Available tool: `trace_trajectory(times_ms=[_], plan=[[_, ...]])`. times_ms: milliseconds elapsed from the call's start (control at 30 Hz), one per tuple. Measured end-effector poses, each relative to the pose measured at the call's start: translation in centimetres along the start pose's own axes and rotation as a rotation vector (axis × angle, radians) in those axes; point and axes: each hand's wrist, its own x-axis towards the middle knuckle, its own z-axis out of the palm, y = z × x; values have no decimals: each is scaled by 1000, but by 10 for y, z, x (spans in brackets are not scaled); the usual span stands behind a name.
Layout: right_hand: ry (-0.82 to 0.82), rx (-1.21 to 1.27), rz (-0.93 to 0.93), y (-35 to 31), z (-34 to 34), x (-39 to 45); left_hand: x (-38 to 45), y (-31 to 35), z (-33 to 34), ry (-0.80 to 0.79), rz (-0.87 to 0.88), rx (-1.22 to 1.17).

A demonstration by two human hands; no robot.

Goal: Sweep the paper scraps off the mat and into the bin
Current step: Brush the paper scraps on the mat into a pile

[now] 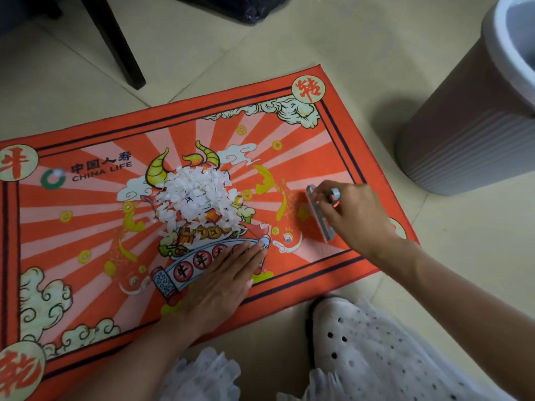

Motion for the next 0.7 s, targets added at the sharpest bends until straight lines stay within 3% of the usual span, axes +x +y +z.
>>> trace_trajectory(times_ms=[433,700], plan=[[-26,204,-21,-50,39,4,-7,-5,-3,5,47,-22],[-30,189,-60,-85,60,26,-9,-3,0,21,43,-94]])
